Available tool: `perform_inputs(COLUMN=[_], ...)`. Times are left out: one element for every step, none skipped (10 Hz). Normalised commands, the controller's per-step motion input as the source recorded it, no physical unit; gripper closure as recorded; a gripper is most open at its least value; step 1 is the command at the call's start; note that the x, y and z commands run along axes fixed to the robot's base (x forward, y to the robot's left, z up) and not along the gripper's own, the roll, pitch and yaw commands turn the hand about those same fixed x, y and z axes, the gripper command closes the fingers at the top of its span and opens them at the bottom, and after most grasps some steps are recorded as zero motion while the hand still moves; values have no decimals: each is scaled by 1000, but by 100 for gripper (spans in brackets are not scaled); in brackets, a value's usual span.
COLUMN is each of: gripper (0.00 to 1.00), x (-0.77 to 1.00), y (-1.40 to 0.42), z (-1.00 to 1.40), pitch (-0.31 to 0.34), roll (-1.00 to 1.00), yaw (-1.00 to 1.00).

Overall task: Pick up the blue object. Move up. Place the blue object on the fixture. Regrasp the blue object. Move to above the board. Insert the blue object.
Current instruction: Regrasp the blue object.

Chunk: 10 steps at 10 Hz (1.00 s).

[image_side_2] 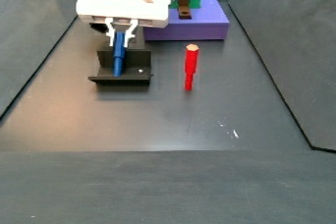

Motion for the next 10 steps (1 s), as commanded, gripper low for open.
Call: perform_inputs(gripper=[100, 100, 100, 100, 100, 100, 100, 100, 100, 100], x=[0, 0, 0, 0, 0, 0, 0, 0, 0, 0], y=[0, 0, 0, 0, 0, 0, 0, 0, 0, 0], z=[0, 0, 0, 0, 0, 0, 0, 0, 0, 0], pitch=[0, 0, 0, 0, 0, 0, 0, 0, 0, 0], roll=[0, 0, 0, 0, 0, 0, 0, 0, 0, 0], yaw=[0, 0, 0, 0, 0, 0, 0, 0, 0, 0])
